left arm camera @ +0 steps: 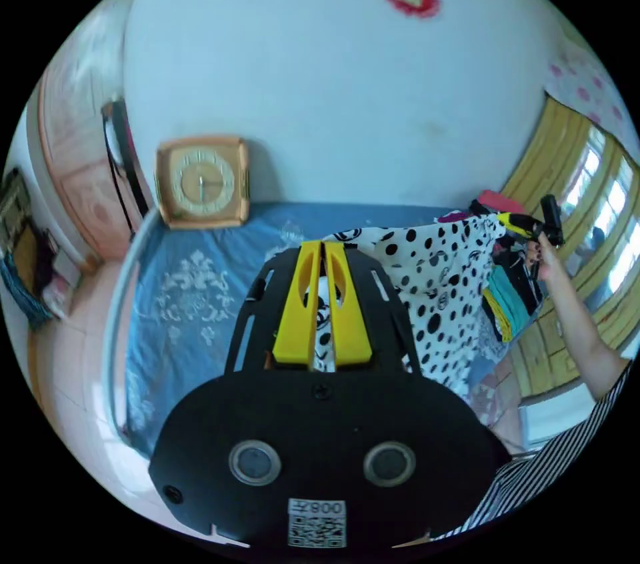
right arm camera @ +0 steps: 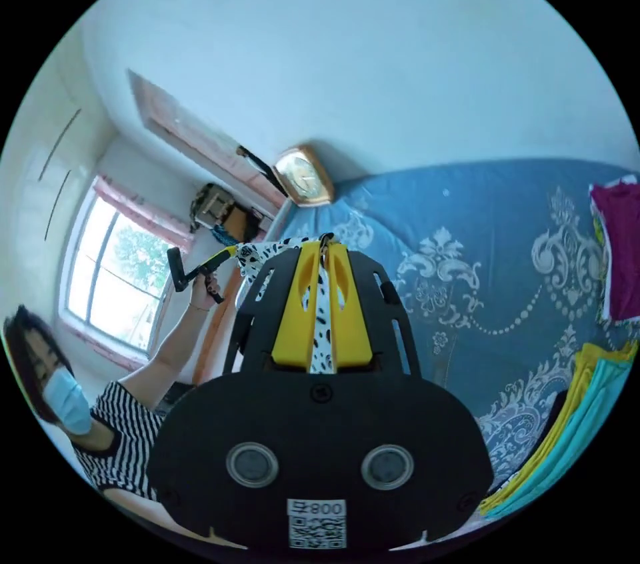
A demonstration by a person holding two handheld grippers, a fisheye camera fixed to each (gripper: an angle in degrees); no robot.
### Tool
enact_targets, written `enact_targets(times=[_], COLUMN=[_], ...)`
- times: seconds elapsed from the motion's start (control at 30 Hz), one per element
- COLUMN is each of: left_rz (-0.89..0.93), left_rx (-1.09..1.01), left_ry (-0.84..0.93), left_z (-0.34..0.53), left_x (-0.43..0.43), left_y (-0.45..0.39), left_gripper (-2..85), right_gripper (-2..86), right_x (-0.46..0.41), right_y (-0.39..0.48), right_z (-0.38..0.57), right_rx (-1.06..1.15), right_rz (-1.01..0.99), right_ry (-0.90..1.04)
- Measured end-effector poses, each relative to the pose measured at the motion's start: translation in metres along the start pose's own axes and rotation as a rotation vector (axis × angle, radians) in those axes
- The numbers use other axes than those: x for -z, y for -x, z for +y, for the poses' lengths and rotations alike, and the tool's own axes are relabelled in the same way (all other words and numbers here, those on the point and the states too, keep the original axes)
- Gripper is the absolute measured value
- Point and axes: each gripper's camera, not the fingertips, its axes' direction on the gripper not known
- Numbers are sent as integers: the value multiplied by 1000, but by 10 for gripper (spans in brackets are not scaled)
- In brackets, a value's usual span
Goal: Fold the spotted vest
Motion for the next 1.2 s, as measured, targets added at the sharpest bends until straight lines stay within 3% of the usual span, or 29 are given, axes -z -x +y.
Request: enact_targets(times=[0.17, 0.37, 0.73, 1.2], left_rz=[80, 236, 541, 709], left_rx=[224, 360, 757, 821], left_ry=[199, 281, 473, 376], left_z=[33, 148, 361, 382], left_x=[-126, -157, -133, -162], left_y=[112, 209, 300, 378], left_gripper=[28, 44, 121, 75], right_gripper=[20, 34, 75, 97], right_x=[-85, -74, -39, -66], right_y=[-153, -258, -258, -265], right_z=[-7, 72, 249, 296], right_rx=[-288, -414, -493, -521], right_rz=[13, -188, -179, -90], right_ry=[180, 98, 192, 287])
